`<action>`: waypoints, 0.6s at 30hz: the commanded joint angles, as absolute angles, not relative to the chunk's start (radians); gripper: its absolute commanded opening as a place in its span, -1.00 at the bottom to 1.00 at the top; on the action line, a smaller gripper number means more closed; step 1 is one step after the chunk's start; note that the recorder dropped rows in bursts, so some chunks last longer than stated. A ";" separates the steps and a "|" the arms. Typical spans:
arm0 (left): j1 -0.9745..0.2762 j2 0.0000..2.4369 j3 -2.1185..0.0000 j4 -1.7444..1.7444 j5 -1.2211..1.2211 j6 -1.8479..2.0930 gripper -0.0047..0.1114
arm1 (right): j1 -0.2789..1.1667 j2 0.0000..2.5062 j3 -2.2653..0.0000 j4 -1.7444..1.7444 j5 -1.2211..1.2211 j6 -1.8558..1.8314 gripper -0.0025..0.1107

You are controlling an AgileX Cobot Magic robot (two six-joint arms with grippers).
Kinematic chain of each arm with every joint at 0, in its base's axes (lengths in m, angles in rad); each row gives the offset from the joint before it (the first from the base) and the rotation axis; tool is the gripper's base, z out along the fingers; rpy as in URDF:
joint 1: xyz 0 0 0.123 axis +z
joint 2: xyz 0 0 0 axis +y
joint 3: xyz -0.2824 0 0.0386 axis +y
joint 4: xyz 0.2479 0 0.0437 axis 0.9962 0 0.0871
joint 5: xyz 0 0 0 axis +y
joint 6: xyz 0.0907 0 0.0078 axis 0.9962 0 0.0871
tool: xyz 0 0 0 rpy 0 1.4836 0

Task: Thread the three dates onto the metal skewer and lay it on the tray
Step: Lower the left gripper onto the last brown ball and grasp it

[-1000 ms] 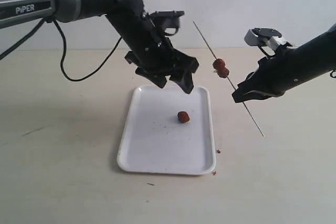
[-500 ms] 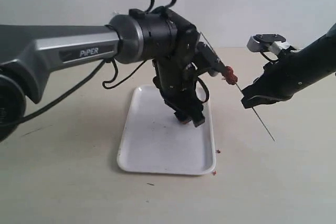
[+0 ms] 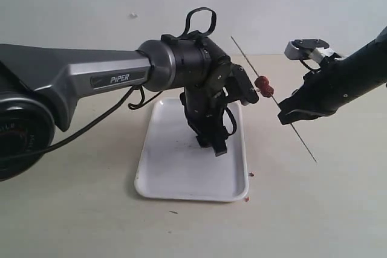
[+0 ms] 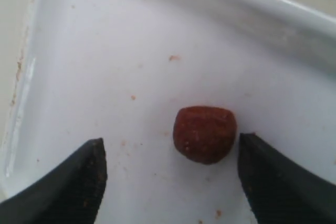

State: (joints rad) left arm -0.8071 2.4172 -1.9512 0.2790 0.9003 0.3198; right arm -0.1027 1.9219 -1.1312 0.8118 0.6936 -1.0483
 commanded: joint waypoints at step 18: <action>-0.835 2.421 -1.953 0.273 0.894 0.303 -0.11 | -0.107 1.920 -1.134 0.816 0.677 -1.044 -0.96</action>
